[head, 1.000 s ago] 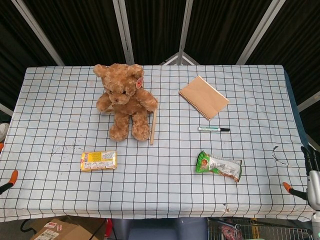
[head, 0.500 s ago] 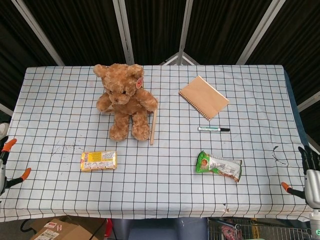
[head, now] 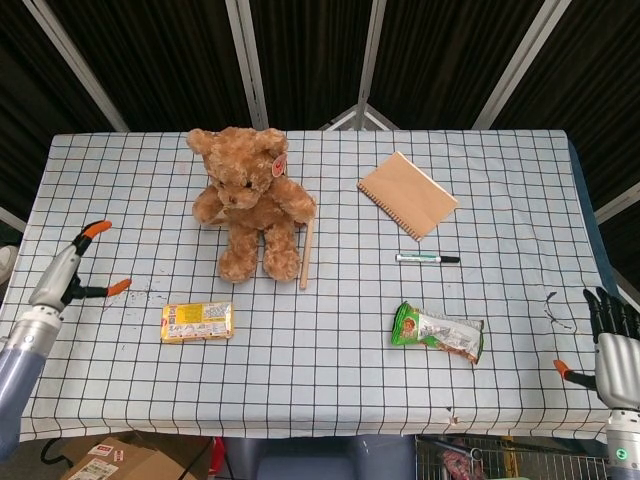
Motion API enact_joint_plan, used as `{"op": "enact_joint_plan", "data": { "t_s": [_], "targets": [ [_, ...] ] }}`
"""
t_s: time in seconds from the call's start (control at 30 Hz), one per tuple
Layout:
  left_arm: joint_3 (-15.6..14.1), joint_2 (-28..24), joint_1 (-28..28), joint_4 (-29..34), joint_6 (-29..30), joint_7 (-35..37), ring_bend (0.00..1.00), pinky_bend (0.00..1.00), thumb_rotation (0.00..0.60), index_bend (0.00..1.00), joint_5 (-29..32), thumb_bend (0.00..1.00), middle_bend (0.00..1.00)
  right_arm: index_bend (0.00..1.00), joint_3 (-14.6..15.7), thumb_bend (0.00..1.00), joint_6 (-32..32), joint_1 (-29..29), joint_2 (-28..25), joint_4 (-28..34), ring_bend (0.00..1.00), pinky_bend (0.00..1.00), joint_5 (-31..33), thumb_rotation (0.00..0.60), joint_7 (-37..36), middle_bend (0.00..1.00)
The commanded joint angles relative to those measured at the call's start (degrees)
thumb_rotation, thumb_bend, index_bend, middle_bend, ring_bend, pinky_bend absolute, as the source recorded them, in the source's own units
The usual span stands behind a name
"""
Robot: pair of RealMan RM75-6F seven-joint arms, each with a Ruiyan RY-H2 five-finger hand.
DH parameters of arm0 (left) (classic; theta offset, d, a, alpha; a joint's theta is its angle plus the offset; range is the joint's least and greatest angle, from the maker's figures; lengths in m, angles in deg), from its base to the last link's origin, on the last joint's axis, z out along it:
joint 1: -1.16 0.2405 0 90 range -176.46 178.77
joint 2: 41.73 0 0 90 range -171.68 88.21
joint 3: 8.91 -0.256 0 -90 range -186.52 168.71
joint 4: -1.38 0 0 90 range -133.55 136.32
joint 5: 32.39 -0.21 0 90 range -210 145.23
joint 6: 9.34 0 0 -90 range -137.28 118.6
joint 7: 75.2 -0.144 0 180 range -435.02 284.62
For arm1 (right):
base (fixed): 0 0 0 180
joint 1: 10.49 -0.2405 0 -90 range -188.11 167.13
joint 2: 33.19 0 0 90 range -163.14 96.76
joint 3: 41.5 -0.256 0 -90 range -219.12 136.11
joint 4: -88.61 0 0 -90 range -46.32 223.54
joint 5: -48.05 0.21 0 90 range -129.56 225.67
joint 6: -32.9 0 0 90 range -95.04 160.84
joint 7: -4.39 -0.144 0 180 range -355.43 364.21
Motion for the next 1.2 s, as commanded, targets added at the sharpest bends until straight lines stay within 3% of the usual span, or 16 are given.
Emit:
{"op": "enact_joint_plan", "data": {
  "t_s": [0.03,0.2,0.53,0.87,1.2],
  "targets": [
    [4.0,5.3,-5.0,-5.9,-3.4,3.8,0.0,0.0,0.6,0.11,4.8,0.27,0.0,0.0,-0.3,0.13,0.2,0.0,0.0,-0.3,0.0,0.0,0.6,0.6,-0.4,0.0],
    [5.2,10.6,-9.1,-11.7,-6.3,5.5,0.0,0.0,0.6,0.11,6.0,0.22,0.0,0.0,-0.6,0.13,-0.2,0.2,-0.2,-0.7,0.0,0.0,0.9,0.6,-1.3,0.0],
    [5.4,21.2,-16.7,-24.9,-10.5,3.8,0.0,0.0,0.6,0.11,11.3,0.22,0.01,0.0,-0.8,0.13,-0.4,0.5,-0.7,-1.0,0.0,0.0,1.5,0.6,-2.5,0.0],
    [5.9,27.8,-20.7,-34.4,-12.6,2.7,0.0,0.0,0.6,0.16,13.7,0.25,0.13,0.0,-0.9,0.13,0.2,0.4,-0.9,-1.3,0.0,0.0,2.0,0.6,-2.9,0.0],
    [6.9,31.4,-23.0,-39.0,-13.5,1.9,0.0,0.0,0.6,0.21,14.5,0.32,0.19,0.0,-0.9,0.13,0.9,0.2,-1.0,-1.7,0.0,0.0,2.4,0.6,-3.3,0.0]
  ]
}}
